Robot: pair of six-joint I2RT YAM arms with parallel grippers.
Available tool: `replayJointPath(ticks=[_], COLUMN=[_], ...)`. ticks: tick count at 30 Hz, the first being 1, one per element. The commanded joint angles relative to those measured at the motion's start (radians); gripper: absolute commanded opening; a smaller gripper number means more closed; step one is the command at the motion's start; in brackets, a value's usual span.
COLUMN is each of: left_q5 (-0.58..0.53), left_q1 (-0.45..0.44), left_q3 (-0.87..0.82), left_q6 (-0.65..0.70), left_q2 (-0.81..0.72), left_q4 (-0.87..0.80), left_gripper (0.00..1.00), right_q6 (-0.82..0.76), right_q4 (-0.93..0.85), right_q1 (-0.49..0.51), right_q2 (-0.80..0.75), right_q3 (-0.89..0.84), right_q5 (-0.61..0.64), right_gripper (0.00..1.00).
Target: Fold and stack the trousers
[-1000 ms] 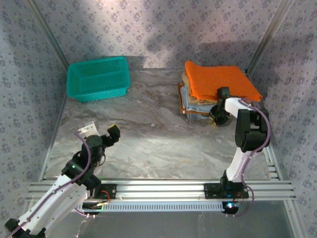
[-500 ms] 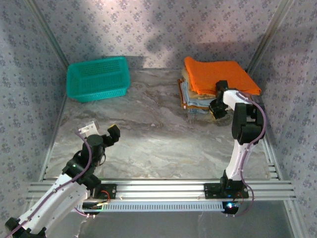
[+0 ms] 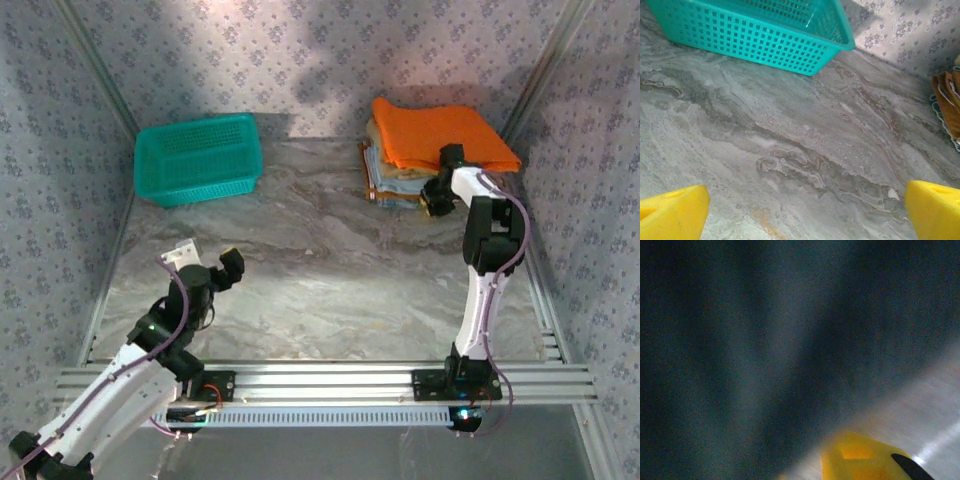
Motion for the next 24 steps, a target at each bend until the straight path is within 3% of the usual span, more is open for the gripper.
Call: replayJointPath(ticks=[1, 6, 10, 17, 24], left_q5=[-0.001, 0.002, 0.007, 0.028, 0.065], left_q1=[0.005, 0.006, 0.007, 0.008, 0.008], left_q3=[0.035, 0.042, 0.060, 0.073, 0.165], left_q6=[0.023, 0.023, 0.021, 0.002, 0.119], left_q2=[-0.002, 0.012, 0.018, -0.007, 0.050], left_q4=[0.035, 0.040, 0.022, -0.012, -0.030], left_gripper=[1.00, 0.99, 1.00, 1.00, 1.00], right_q6=[0.003, 0.011, -0.016, -0.100, -0.257], right_q4=[0.379, 0.340, 0.326, 0.318, 0.316], right_q1=[-0.005, 0.009, 0.012, -0.031, -0.061], right_q2=[0.081, 0.135, 0.086, -0.172, -0.555], right_q3=[0.105, 0.189, 0.125, -0.215, -0.578], right_q5=[-0.068, -0.091, -0.083, -0.077, -0.105], right_gripper=[0.25, 0.25, 0.27, 0.41, 0.49])
